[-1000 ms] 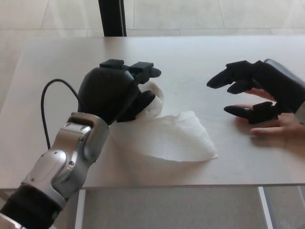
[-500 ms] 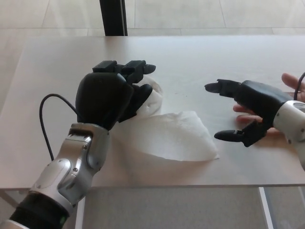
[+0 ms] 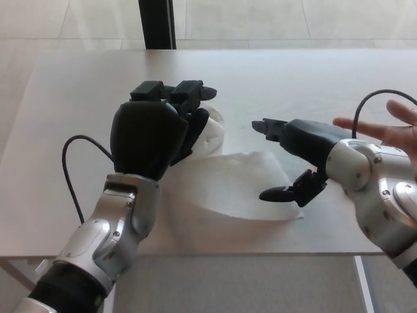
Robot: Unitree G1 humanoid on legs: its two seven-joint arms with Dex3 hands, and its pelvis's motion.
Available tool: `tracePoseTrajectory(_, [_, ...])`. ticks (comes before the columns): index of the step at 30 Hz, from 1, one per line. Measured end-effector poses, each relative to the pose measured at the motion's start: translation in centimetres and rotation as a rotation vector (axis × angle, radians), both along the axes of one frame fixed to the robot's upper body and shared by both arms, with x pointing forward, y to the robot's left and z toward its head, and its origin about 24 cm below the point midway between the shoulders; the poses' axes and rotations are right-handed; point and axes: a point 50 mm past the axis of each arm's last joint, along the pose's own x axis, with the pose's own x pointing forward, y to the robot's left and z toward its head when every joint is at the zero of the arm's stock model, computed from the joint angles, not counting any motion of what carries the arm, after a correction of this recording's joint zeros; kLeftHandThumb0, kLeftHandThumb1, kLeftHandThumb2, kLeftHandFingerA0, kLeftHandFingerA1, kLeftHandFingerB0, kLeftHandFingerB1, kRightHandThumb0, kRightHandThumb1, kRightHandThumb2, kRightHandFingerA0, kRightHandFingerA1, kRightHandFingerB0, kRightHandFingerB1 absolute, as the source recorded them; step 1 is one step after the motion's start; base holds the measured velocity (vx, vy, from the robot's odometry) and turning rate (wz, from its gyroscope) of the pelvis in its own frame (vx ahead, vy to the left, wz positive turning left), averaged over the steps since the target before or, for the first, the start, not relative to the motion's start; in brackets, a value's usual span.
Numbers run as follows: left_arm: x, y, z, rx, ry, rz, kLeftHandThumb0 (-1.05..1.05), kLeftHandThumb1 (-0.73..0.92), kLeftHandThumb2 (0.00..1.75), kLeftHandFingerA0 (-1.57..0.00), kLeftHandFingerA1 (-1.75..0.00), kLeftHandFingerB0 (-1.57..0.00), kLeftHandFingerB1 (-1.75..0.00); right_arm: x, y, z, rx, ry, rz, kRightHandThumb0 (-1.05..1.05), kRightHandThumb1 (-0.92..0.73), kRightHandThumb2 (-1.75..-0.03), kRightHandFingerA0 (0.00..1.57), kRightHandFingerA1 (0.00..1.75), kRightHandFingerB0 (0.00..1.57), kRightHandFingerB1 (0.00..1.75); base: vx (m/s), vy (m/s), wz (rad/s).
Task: A toilet paper roll is kept in the middle of the desk infront of the robot. The robot places its left hand on the top of the toilet paper roll to hold it still and uses its right hand to tear off a piece of toilet paper from it and hands the paper to a person
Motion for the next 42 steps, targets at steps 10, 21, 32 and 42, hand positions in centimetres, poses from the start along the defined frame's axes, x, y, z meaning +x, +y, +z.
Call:
tracePoseTrajectory(10, [0.7,-0.2,0.4,0.05,0.002,0.034,-0.16,0.62,0.62,-0.53,-0.52,-0.54,-0.53,-1.1,2.7,0.9,0.164,-0.071,-0.076,-0.29,-0.46,-0.54,0.0,0.0,0.0,0.0,0.0,0.0,0.0])
tracePoseTrajectory(21, [1.7,0.3,0.6,0.11,0.02,0.089,-0.2,0.68,0.66,-0.5,-0.51,-0.52,-0.55,-2.9,2.1,-3.0,0.031,-0.056,-0.235,-0.34,-0.46,-0.74,0.37,0.96,0.0,0.0,0.0,0.0,0.0])
tracePoseTrajectory(32, [1.7,0.7,0.1,0.15,0.048,0.113,-0.24,0.68,0.61,-0.47,-0.5,-0.52,-0.57,-2.7,0.8,-4.2,-0.166,-0.185,-0.328,-0.28,-0.65,-0.65,0.89,1.62,0.64,0.6,0.0,0.0,0.0])
tracePoseTrajectory(42, [1.8,0.5,0.6,0.134,0.032,0.111,-0.22,0.68,0.61,-0.46,-0.48,-0.49,-0.55,-3.4,0.6,-5.0,-0.073,-0.294,-0.358,-0.33,-0.72,-0.65,0.78,1.6,0.53,0.45,0.0,0.0,0.0])
